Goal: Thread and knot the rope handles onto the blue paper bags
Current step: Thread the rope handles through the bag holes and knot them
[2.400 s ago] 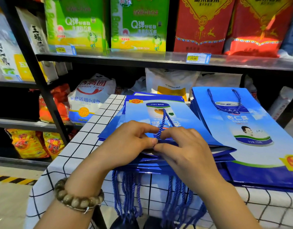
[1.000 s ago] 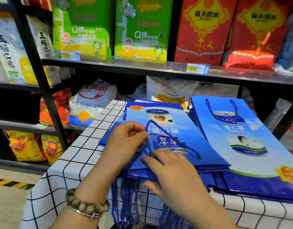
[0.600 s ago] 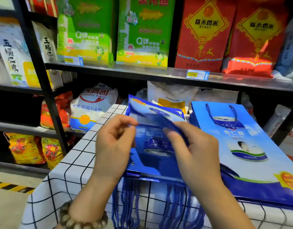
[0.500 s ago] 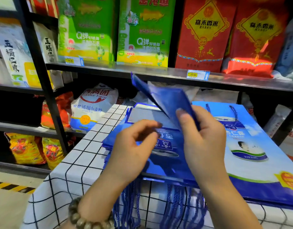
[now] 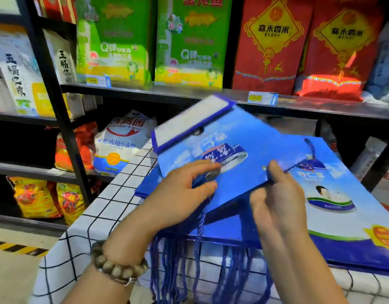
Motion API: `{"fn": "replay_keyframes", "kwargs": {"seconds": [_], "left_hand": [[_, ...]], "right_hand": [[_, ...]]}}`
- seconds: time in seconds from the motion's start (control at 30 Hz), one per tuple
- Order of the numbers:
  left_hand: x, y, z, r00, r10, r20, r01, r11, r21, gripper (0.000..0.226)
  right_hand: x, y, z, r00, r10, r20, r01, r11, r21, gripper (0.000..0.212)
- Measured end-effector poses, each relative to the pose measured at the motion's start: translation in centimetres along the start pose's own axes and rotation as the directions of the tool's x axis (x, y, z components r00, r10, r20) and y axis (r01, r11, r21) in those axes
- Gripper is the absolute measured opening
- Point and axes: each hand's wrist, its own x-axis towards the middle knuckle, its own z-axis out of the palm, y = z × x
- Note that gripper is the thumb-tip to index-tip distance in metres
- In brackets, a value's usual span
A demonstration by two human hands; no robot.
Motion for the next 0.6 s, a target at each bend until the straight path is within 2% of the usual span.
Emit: {"fn": "replay_keyframes", "kwargs": {"seconds": [0.1,0.17,0.27,0.37,0.43,0.47,0.5,0.53,0.57,0.6], "left_hand": [[-1.0,-1.4,0.0,0.985,-0.072,0.155,0.060,0.995,0.081,0.032],[-1.1,-1.8,-0.4,0.977,-0.069,0.202,0.057,0.996,0.065,0.025],[-1.0,-2.2,-1.2,0.979,-0.104,0.177,0.091,0.993,0.079,0.011],[-1.3,-2.1,-1.3,0.988,-0.109,0.111,0.092,0.985,0.148,0.024],[-1.4,-1.9,-1.3,0.985,-0.122,0.122,0.095,0.974,0.206,0.032],[-1.4,-1.7,-1.3,0.981,-0.137,0.139,0.100,0.964,0.245,0.034],[-1.4,-1.5,-1.3,0.977,-0.151,0.151,0.102,0.951,0.291,0.034],[-1.4,-1.2,-1.4,0.976,-0.158,0.151,0.097,0.932,0.349,0.032],[-1.4,-0.8,-1.4,0.978,-0.160,0.132,0.089,0.901,0.425,0.031],[-1.5,-0.3,-1.5,0.982,-0.155,0.105,0.080,0.856,0.511,0.029]], "right_hand": [[-1.5,-0.4,-1.9,0.994,0.090,0.055,-0.074,0.967,-0.245,0.013],[-2.1,-1.6,-2.8,0.979,0.154,0.137,-0.072,0.879,-0.471,0.010],[-2.1,-4.0,-3.7,0.963,0.239,0.125,-0.054,0.625,-0.779,0.011],[-1.5,-5.5,-4.1,0.972,0.225,0.071,0.004,0.286,-0.958,0.026],[-1.2,-5.8,-4.6,0.975,0.114,0.192,0.195,-0.016,-0.981,0.030],[-1.2,-5.6,-4.7,0.946,0.054,0.318,0.323,-0.147,-0.935,0.030],[-1.2,-5.4,-4.6,0.892,0.024,0.451,0.445,-0.215,-0.869,0.028],[-1.3,-5.0,-4.4,0.828,0.054,0.559,0.555,-0.229,-0.800,0.021],[-1.2,-4.3,-4.3,0.761,0.136,0.635,0.648,-0.210,-0.732,0.014],[-1.3,-3.5,-4.0,0.720,0.248,0.649,0.693,-0.205,-0.691,0.022]]}}
